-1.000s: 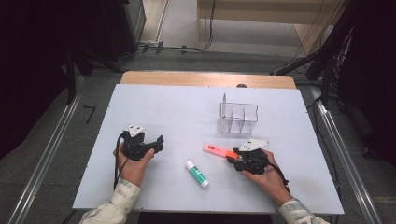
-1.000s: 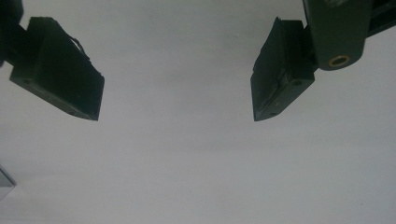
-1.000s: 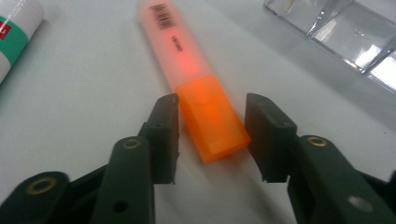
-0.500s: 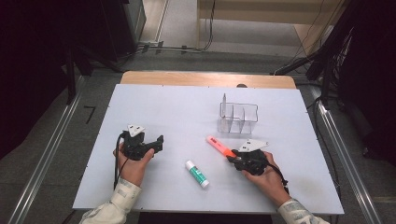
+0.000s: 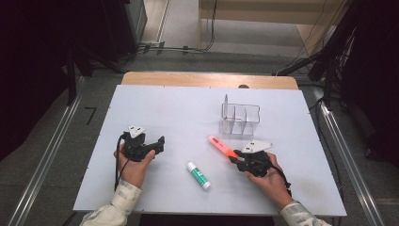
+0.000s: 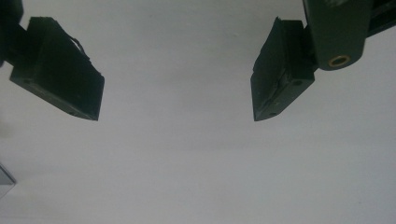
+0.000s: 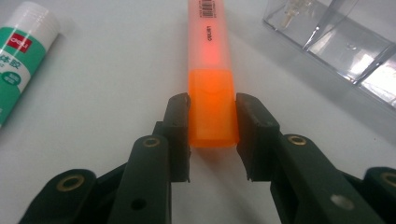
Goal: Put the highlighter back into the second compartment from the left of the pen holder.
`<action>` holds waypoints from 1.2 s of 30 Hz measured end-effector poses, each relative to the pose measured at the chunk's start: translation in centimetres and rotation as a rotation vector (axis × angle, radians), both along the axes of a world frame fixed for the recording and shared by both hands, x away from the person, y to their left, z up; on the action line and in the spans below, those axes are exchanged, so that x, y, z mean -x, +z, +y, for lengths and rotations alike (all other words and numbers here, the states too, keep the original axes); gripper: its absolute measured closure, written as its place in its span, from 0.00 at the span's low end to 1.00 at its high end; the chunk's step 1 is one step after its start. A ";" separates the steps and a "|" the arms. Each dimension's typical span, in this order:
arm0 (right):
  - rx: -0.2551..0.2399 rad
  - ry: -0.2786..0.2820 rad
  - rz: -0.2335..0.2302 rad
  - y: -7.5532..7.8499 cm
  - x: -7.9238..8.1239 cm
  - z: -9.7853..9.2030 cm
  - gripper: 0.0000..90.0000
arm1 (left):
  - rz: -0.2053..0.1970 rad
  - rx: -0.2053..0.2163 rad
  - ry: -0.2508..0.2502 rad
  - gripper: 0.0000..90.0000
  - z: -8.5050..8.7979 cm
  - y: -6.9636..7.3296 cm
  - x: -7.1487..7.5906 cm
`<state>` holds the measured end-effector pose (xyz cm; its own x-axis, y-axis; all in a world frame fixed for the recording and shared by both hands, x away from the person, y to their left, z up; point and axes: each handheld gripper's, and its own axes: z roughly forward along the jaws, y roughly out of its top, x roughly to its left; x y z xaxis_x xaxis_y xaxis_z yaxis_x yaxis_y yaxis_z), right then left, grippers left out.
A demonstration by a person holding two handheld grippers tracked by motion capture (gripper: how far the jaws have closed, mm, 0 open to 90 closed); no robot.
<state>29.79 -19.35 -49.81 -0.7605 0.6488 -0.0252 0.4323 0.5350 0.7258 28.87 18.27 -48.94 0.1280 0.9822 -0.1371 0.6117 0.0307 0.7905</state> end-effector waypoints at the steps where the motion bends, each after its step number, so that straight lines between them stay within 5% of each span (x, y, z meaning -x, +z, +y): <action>1: -0.001 -0.003 0.000 0.1 0.0 0.0 0.73 | 0.000 0.000 0.000 0.20 0.0 0.0 0.0; 12: -0.051 -0.028 -0.010 1.4 0.3 -0.8 0.73 | 0.000 -0.001 0.001 0.20 0.0 0.0 0.0; 36: -0.072 -0.074 -0.052 4.1 0.9 -2.4 0.73 | 0.000 0.002 0.002 0.20 0.1 0.0 0.0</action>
<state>28.87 -21.74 -45.69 -0.7091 0.7049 -0.0149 0.4296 0.4487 0.7837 28.88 18.32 -48.93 0.1259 0.9822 -0.1395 0.6114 0.0339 0.7906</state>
